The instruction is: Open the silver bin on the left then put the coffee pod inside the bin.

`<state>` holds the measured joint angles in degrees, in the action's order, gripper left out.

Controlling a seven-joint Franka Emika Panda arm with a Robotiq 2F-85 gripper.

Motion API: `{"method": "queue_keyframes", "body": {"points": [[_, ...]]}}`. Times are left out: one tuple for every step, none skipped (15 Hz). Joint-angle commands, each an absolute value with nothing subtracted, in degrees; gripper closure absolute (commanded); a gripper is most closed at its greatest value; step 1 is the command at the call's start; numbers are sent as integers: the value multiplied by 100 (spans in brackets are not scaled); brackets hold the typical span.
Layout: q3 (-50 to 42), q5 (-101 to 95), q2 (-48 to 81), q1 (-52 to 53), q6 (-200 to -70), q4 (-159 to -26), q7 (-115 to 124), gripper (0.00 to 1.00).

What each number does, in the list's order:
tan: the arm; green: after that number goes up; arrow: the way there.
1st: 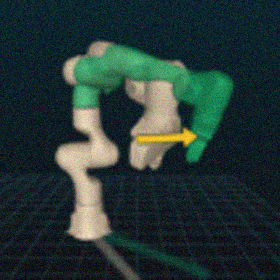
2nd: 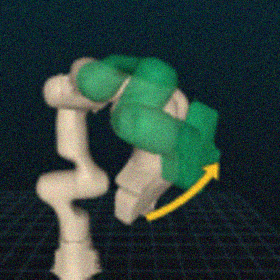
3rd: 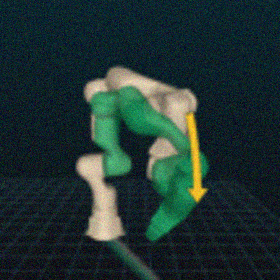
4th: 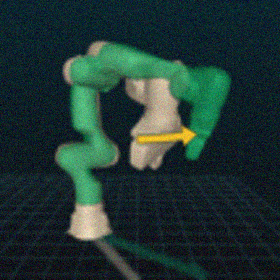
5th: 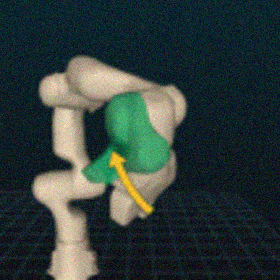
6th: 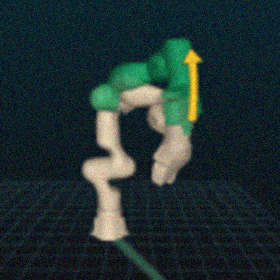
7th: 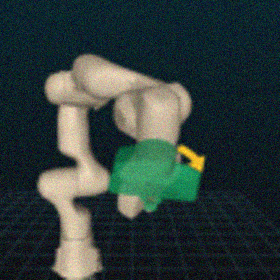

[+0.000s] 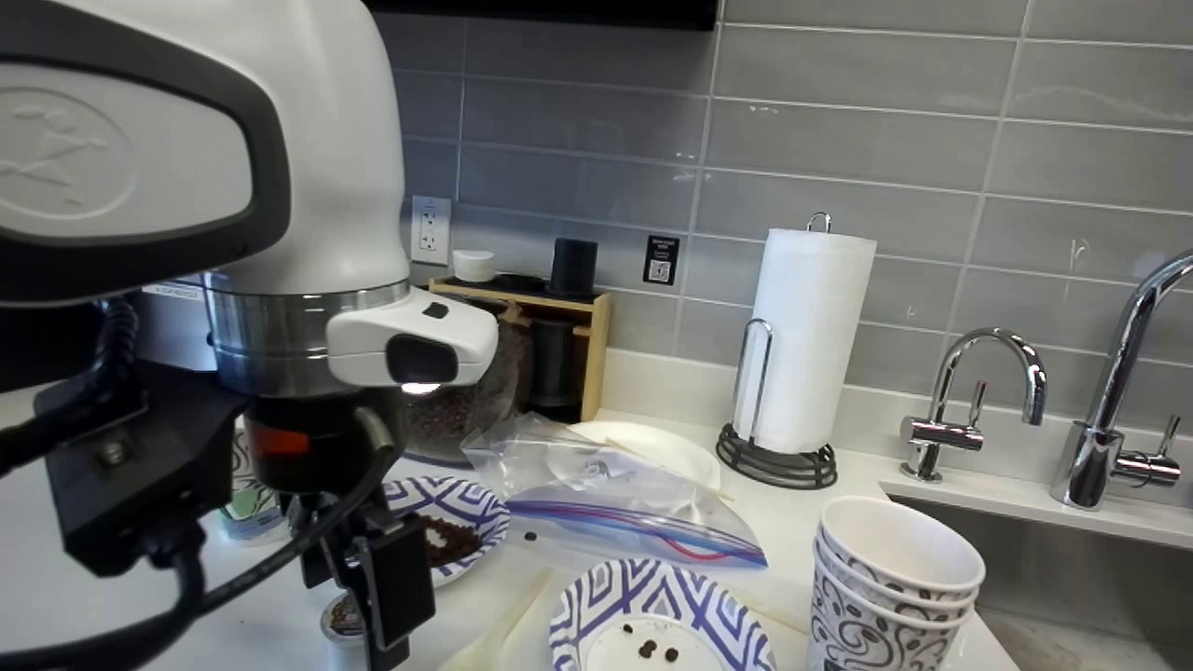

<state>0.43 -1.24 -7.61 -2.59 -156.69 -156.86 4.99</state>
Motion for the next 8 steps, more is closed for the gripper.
{"method": "queue_keyframes", "body": {"points": [[-3,-69,-586,-191,-15811,-15601,320,0],[-4,-68,-569,-189,-15815,-15581,295,0],[-2,-77,-554,-189,-15811,-15563,285,0],[2,-74,-530,-180,-15801,-15538,264,0],[3,-64,-510,-169,-15811,-15525,236,0],[4,-63,-491,-163,-15800,-15511,209,2],[6,-57,-471,-156,-15801,-15503,186,4],[5,-58,-456,-153,-15795,-15494,173,5]]}}
